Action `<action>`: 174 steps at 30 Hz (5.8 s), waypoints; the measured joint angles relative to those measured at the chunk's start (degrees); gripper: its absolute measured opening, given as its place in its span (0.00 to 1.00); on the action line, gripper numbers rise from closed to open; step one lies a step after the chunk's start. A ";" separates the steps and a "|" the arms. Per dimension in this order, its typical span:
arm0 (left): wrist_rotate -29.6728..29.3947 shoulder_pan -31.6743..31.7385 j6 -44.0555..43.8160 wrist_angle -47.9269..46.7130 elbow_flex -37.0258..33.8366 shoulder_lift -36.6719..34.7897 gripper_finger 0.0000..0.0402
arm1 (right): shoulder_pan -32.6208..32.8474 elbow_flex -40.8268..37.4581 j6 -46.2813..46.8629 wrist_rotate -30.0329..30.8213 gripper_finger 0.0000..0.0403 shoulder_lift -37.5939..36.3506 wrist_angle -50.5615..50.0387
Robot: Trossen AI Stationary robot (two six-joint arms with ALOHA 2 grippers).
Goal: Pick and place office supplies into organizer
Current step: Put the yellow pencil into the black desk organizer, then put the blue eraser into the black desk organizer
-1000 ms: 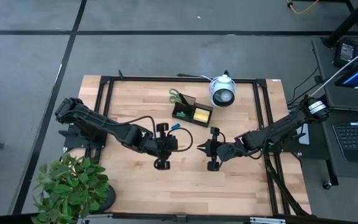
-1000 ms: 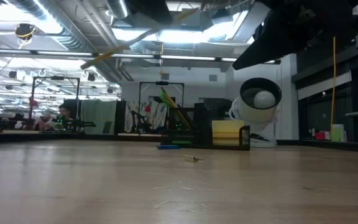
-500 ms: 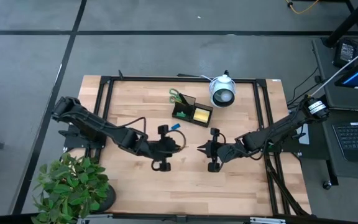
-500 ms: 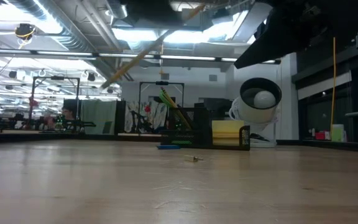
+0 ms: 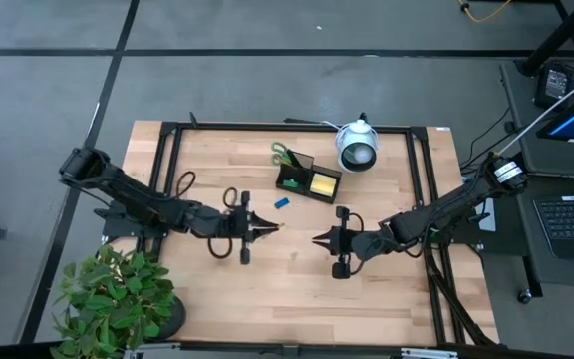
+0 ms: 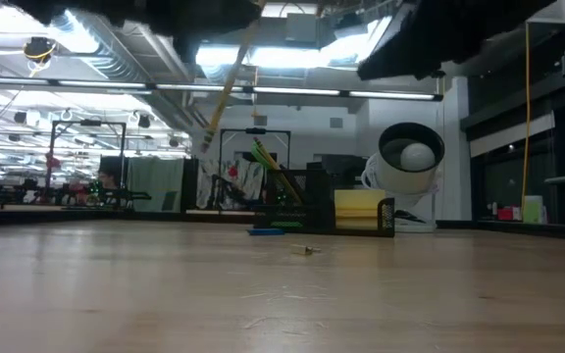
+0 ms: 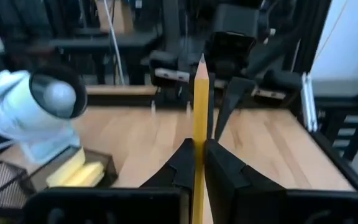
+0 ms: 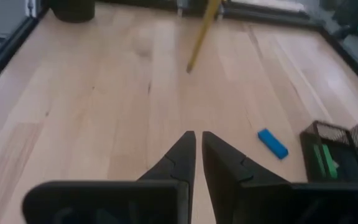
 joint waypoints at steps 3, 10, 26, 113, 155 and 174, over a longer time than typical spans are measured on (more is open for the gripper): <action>2.22 1.37 1.14 9.57 -4.38 0.01 0.04 | 0.00 0.00 -0.82 0.00 0.09 0.00 0.98; 2.77 3.89 4.87 15.02 -6.21 0.01 0.04 | -0.85 -6.73 3.50 3.85 0.09 -0.02 12.00; 8.19 18.30 7.91 32.93 -6.19 6.24 0.04 | -4.20 -13.51 2.46 9.46 0.09 -1.75 21.77; 2.58 29.95 16.56 50.10 14.47 36.42 0.26 | -6.75 -13.46 11.68 6.73 0.09 -1.70 17.16; 5.18 18.60 -13.30 -35.52 14.53 16.79 0.41 | -6.73 -13.44 11.39 -5.78 0.09 -1.70 19.66; 10.93 24.77 -13.24 -40.64 20.16 29.26 0.41 | -6.73 -13.44 11.07 -5.77 0.09 -1.70 19.39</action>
